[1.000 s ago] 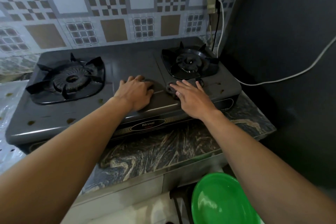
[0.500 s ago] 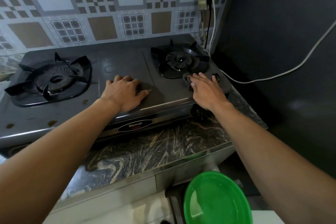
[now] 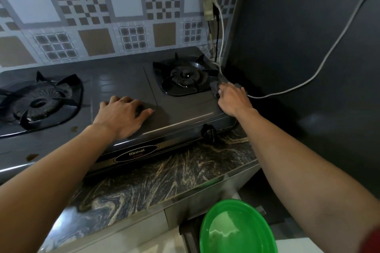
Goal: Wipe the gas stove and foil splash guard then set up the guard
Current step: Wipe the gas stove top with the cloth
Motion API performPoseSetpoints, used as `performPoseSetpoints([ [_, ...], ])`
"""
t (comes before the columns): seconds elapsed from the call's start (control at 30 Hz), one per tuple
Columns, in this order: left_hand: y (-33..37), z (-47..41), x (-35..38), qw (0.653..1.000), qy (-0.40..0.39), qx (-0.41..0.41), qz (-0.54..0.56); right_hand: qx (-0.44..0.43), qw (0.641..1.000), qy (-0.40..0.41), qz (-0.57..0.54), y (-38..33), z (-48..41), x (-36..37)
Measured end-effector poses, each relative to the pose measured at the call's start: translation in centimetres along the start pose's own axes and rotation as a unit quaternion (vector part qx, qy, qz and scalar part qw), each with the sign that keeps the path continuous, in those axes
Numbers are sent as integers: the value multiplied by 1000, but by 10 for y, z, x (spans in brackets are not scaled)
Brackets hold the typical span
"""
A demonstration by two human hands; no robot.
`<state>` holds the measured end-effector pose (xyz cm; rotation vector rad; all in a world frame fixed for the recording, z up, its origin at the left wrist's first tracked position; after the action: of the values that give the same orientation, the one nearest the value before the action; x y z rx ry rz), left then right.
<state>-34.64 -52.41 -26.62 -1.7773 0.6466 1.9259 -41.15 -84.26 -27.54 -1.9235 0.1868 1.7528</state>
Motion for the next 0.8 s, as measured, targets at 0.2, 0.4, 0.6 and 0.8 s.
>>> performPoseSetpoints([
  [0.2,-1,-1,0,1000,4,-11,6,25,999,18,-9,10,-1,-8],
  [0.4,-2,-2,-5,1000,4,-6,9,3,997,76,-32,0,34,22],
  [0.6,-3,0,-6,1000,0,0,18,-5,986,139,-87,-44,90,50],
  [0.8,-21,8,-6,1000,7,-5,10,-36,986,155,-56,-76,99,57],
])
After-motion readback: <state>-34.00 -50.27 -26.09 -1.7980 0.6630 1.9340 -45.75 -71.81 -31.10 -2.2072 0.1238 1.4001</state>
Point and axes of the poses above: each hand's wrist, its own z-axis away from the middle knuckle, its own x-axis out of the palm, y = z × x, the point moved 3 cm from there along -z, towards the middle knuckle, and after that the axes turned 6 degrees about x, right-handed, at the moved point
